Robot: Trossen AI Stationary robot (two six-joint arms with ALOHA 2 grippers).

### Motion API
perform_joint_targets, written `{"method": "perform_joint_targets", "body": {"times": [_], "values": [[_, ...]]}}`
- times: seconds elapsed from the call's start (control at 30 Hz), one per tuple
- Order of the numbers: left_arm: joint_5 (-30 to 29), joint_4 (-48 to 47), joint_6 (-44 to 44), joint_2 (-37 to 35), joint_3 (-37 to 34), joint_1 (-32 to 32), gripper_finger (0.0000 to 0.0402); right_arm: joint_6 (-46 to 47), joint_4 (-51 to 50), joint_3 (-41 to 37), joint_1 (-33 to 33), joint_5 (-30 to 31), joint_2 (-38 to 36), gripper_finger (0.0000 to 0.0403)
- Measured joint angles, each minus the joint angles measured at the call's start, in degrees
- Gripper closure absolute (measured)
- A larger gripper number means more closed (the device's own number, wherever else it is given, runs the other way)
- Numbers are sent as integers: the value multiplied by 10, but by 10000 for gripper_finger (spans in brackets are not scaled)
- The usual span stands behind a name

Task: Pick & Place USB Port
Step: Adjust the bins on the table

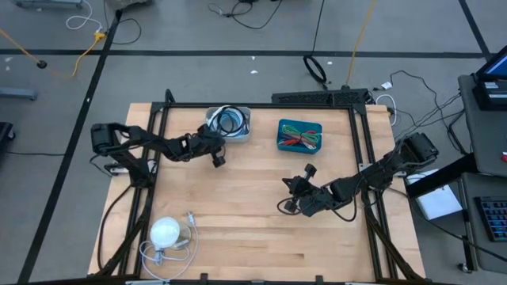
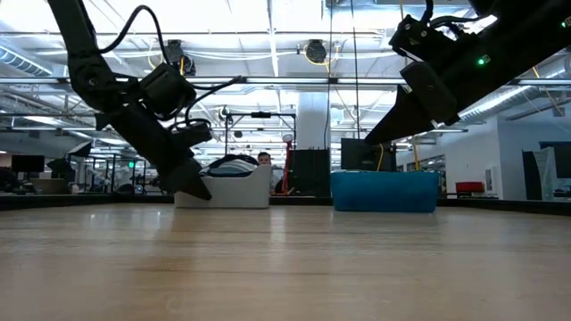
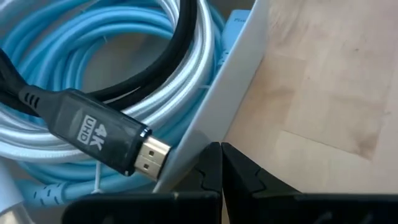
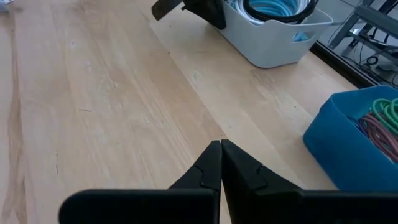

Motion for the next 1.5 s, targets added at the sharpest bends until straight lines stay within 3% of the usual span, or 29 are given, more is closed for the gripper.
{"method": "perform_joint_targets", "body": {"times": [0.4, 0.73, 0.93, 1.07, 1.2, 1.5], "values": [[11, -6, -13, -4, -1, -12, 401, -1, 0, 0, 0, 0, 0, 403], [13, -16, -42, -32, 2, -107, 401, 1, -3, 0, 0, -17, 0, 403], [-12, -85, -50, -108, 8, -146, 401, 20, -23, 0, 2, -36, 0, 403], [-40, -110, -52, -184, 7, -198, 401, 123, -151, 1, -11, -57, 0, 403], [-69, -131, -52, -261, 8, -247, 401, 207, -236, 0, -21, -8, 25, 403], [-129, -186, -48, -361, 7, -307, 401, 209, -234, 1, -106, -29, 120, 403]]}}
